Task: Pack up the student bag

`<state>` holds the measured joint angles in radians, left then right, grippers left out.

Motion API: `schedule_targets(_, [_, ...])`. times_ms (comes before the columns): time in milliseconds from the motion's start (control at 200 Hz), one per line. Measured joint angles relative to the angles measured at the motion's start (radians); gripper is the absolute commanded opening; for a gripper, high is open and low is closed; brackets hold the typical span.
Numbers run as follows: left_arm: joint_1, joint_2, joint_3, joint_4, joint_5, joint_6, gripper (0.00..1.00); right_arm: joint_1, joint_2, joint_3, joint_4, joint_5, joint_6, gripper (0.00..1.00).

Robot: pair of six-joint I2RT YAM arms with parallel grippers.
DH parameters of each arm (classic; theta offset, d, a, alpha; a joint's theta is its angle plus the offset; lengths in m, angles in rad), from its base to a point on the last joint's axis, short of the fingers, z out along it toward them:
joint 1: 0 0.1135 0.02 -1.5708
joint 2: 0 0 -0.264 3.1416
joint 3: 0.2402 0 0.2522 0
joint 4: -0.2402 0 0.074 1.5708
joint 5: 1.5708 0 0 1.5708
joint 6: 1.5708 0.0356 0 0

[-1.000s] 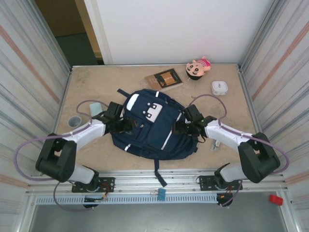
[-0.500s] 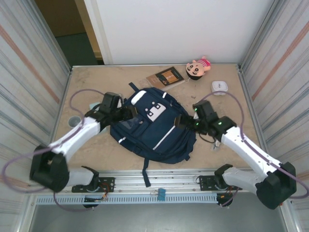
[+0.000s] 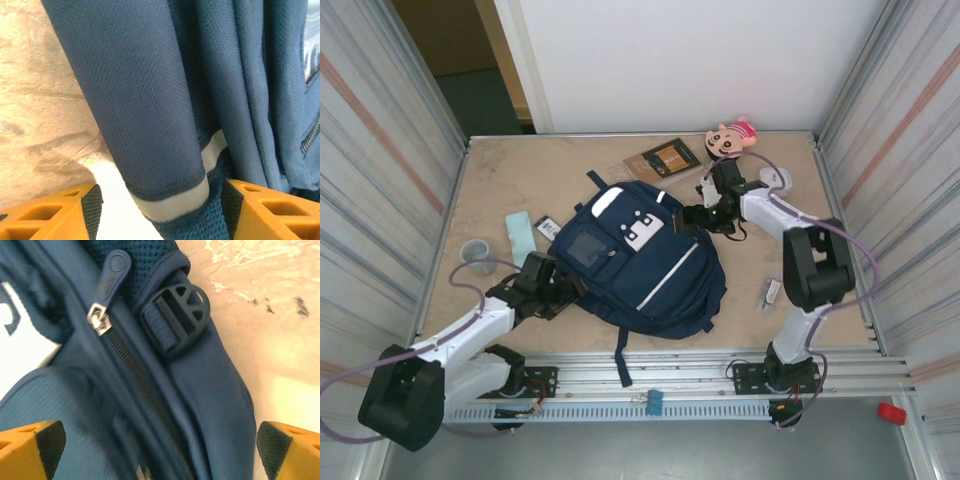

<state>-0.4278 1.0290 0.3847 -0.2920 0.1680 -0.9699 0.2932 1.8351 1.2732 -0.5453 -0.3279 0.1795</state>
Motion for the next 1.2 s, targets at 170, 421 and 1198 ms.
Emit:
schedule_targets(170, [0.0,0.062,-0.003,0.104,0.009,-0.032,0.6,0.008,0.09,0.021,0.02,-0.043,-0.053,0.69])
schedule_targets(421, [-0.032,0.077,0.031,0.132,-0.018,0.002,0.05,0.034,0.011,-0.074,0.097,-0.098,-0.031,0.09])
schedule_targets(1198, [0.085,0.431,0.743,-0.083,0.025,0.381,0.02,0.076,-0.549,-0.298,0.147,0.126,0.503,0.0])
